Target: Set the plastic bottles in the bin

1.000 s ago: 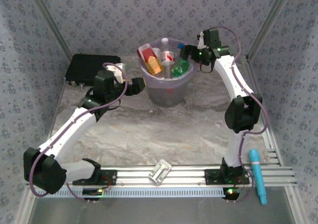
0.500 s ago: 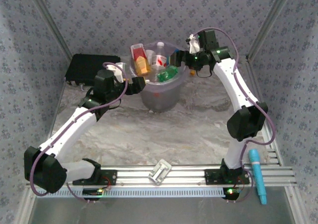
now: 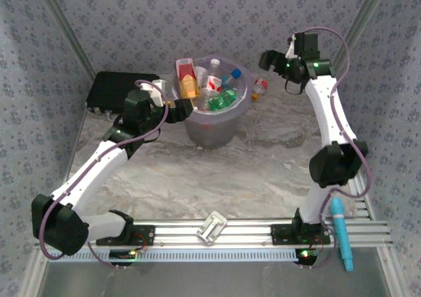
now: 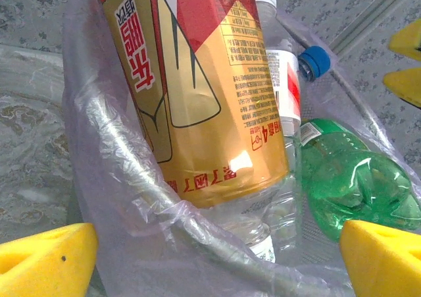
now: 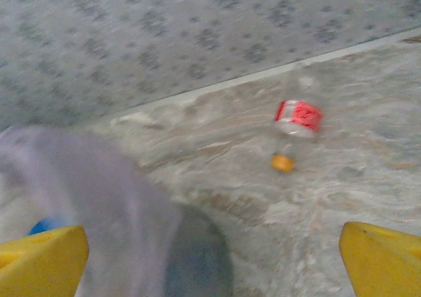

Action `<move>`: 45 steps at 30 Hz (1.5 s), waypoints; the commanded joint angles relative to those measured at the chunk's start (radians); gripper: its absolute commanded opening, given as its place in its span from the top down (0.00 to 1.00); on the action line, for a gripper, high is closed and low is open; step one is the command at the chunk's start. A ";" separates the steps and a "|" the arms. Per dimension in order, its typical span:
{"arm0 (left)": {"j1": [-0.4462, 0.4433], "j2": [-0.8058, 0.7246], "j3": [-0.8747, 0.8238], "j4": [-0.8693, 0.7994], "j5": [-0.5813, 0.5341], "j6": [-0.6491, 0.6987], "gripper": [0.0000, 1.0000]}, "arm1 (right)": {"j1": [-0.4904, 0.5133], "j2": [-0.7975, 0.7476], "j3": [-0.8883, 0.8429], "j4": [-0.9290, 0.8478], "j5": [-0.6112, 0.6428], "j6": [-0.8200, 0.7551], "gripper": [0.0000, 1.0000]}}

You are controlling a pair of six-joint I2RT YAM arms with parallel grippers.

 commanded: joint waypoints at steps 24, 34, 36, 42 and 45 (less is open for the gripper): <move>0.011 -0.019 0.018 -0.025 0.016 0.006 0.06 | 0.039 0.803 0.570 -0.044 0.164 0.141 0.06; 0.011 -0.020 0.026 -0.028 0.025 0.003 0.06 | 0.015 0.833 0.575 -0.038 0.121 0.134 0.26; 0.011 -0.023 0.021 -0.027 0.024 0.000 0.06 | 0.016 0.814 0.566 -0.065 0.131 0.113 0.31; 0.011 -0.027 0.025 -0.052 0.013 0.006 0.06 | 0.007 0.611 0.346 -0.020 0.141 0.049 0.40; 0.010 -0.023 0.026 -0.047 0.019 0.000 0.06 | 0.001 0.482 0.251 -0.016 0.147 0.010 0.42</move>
